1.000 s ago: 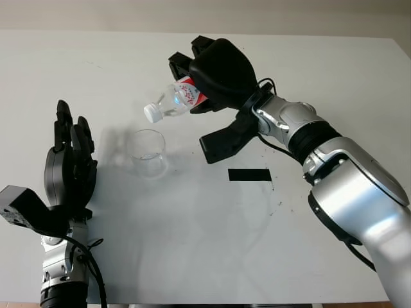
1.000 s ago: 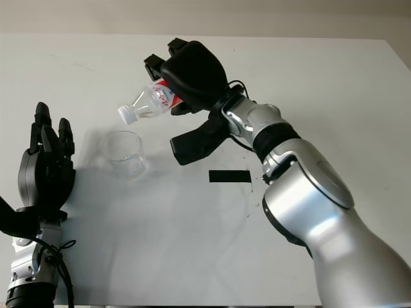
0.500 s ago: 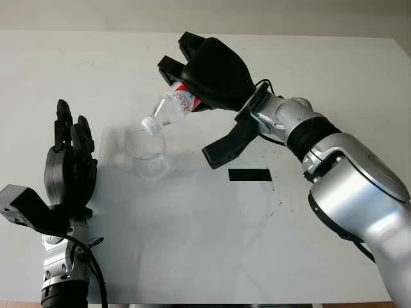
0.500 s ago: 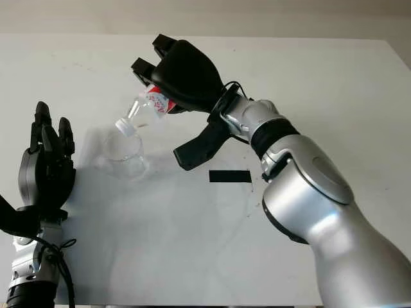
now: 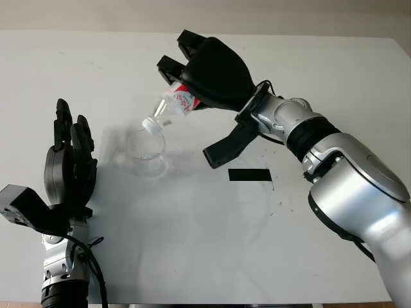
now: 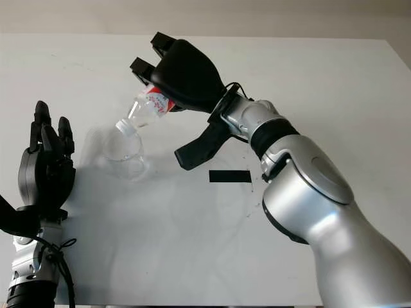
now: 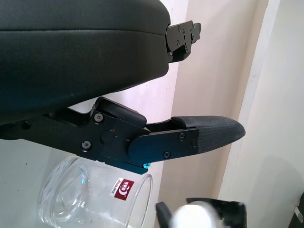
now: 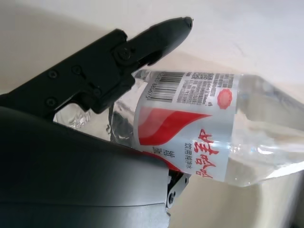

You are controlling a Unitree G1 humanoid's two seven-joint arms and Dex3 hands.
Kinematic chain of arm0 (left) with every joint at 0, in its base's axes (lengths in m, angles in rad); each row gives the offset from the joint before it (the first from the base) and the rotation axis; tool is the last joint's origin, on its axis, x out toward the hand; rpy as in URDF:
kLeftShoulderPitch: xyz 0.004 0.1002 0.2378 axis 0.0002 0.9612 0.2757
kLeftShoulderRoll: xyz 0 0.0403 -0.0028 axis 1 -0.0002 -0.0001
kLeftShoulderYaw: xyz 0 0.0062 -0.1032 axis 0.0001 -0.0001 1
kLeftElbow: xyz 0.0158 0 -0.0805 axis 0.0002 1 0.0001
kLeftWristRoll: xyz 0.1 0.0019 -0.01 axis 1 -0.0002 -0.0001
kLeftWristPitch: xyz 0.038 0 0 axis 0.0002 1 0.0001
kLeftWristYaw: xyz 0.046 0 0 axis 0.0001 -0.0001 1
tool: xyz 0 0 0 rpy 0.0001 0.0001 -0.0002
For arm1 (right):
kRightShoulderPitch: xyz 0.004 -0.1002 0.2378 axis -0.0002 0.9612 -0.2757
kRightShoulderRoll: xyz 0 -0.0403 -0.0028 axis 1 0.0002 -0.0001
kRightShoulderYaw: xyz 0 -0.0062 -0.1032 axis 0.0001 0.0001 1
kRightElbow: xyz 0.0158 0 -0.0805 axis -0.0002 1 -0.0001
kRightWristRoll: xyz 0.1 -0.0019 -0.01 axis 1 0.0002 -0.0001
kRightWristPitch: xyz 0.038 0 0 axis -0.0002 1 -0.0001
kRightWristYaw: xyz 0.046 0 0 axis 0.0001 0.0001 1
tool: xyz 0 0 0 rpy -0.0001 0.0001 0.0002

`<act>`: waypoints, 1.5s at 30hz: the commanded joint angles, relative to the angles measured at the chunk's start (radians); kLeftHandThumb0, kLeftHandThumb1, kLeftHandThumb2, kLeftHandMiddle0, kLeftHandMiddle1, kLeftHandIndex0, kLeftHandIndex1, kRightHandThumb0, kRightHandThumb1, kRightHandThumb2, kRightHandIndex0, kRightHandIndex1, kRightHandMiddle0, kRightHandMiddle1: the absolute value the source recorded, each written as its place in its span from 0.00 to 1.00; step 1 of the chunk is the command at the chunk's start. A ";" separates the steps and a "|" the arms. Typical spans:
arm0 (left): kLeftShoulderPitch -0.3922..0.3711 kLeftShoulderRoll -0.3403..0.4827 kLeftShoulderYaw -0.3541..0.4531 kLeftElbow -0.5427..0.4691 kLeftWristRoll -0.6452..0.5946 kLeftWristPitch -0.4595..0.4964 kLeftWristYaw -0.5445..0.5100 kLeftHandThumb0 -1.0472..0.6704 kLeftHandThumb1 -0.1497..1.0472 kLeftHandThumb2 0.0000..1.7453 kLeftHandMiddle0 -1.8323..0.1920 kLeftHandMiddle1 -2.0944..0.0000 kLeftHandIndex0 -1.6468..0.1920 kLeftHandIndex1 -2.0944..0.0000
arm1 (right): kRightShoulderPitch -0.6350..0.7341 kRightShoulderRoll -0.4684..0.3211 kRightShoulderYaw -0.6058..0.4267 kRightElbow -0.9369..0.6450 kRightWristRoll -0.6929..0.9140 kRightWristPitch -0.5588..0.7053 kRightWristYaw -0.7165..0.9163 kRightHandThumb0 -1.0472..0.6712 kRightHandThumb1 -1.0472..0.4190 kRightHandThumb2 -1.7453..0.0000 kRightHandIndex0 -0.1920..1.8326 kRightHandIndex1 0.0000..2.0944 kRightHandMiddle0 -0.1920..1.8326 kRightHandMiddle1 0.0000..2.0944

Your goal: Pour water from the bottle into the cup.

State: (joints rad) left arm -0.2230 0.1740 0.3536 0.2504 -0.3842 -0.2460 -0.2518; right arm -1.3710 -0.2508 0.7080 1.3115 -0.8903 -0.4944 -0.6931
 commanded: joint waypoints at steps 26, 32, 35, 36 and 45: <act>0.037 -0.020 -0.011 0.028 -0.007 0.019 -0.030 0.16 1.00 0.31 1.00 0.98 1.00 0.99 | 0.479 0.025 -0.787 -0.523 0.999 0.288 1.057 0.44 0.00 0.74 0.78 1.00 0.58 1.00; 0.028 -0.024 -0.016 0.035 0.003 0.017 -0.029 0.16 1.00 0.32 1.00 0.98 1.00 1.00 | 0.673 0.020 -0.788 -0.803 1.052 0.438 1.110 0.42 0.00 0.75 0.73 1.00 0.58 1.00; 0.031 -0.024 -0.017 0.032 0.001 0.017 -0.031 0.16 1.00 0.32 1.00 0.98 1.00 1.00 | 0.765 0.026 -0.768 -0.892 1.033 0.454 1.107 0.42 0.00 0.76 0.71 1.00 0.57 1.00; 0.032 -0.024 -0.017 0.032 0.001 0.016 -0.032 0.16 1.00 0.32 1.00 0.98 1.00 1.00 | 0.794 0.029 -0.759 -0.915 1.020 0.451 1.099 0.42 0.00 0.76 0.71 1.00 0.56 1.00; 0.052 -0.020 -0.015 0.005 0.000 0.030 -0.022 0.16 1.00 0.33 1.00 0.99 1.00 1.00 | 0.965 0.064 -0.709 -1.029 0.979 0.385 1.068 0.40 0.00 0.73 0.66 1.00 0.50 1.00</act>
State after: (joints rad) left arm -0.2158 0.1704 0.3404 0.2401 -0.3849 -0.2256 -0.2782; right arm -0.4195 -0.1933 -0.0039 0.3162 0.0903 -0.0907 0.3804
